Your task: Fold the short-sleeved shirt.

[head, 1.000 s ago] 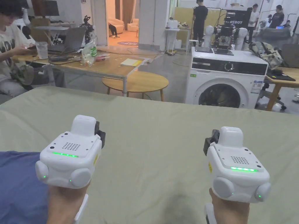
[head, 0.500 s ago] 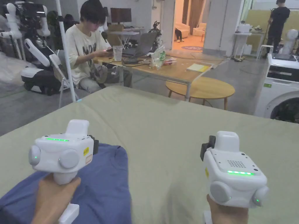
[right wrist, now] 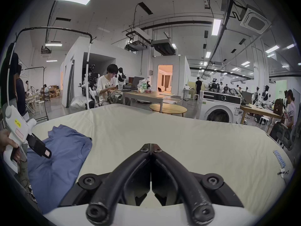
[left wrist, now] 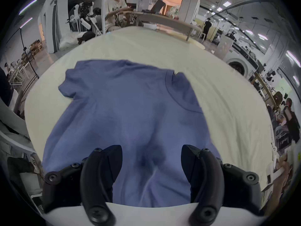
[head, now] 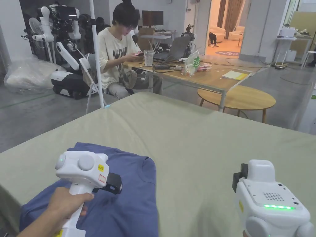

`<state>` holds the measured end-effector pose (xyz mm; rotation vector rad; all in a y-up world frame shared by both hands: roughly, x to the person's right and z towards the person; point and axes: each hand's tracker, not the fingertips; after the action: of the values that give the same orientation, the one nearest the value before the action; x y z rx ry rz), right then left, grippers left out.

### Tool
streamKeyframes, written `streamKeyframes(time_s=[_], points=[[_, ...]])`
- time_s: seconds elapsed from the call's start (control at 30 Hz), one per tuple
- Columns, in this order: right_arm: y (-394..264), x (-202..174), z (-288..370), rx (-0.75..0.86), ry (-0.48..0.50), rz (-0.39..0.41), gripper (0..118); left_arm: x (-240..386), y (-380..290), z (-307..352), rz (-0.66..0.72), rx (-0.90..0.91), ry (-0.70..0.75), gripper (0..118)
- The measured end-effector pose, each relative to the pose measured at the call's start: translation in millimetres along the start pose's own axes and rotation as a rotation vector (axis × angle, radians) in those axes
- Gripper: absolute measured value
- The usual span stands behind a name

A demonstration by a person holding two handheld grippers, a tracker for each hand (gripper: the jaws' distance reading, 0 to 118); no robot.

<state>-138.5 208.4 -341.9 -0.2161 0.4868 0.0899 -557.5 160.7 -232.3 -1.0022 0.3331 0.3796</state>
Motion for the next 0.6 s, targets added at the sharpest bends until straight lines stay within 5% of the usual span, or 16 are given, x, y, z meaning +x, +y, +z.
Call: streamKeyframes(time_s=[0.13, 0.27, 0.33, 0.37, 0.4, 0.6], points=[[-5.1, 11.7, 1.2, -0.017, -0.025, 0.004, 0, 9.6, -9.8, -47.4, -0.079, -0.145, 0.043, 75], [-10.8, 19.4, 2.0, -0.028, -0.045, 0.011, 0, 29.8, -19.9, -38.7, -0.201, -0.044, 0.094, 66], [-12.7, 21.0, 0.6, -0.032, -0.049, 0.003, 0, 33.6, -25.7, -29.8, -0.268, -0.015, 0.063, 36], [-13.6, 21.4, -0.4, -0.038, -0.048, -0.009, 0, 35.3, -29.0, -30.0, -0.272, 0.0, 0.106, 6], [-14.2, 21.5, -1.1, -0.044, -0.047, -0.016, 0, 32.9, -31.5, -30.0, -0.274, 0.006, 0.118, 0], [-18.8, 21.9, 2.6, -0.058, -0.045, -0.028, 0, 14.6, -37.3, -20.7, -0.169, 0.102, 0.015, 0]])
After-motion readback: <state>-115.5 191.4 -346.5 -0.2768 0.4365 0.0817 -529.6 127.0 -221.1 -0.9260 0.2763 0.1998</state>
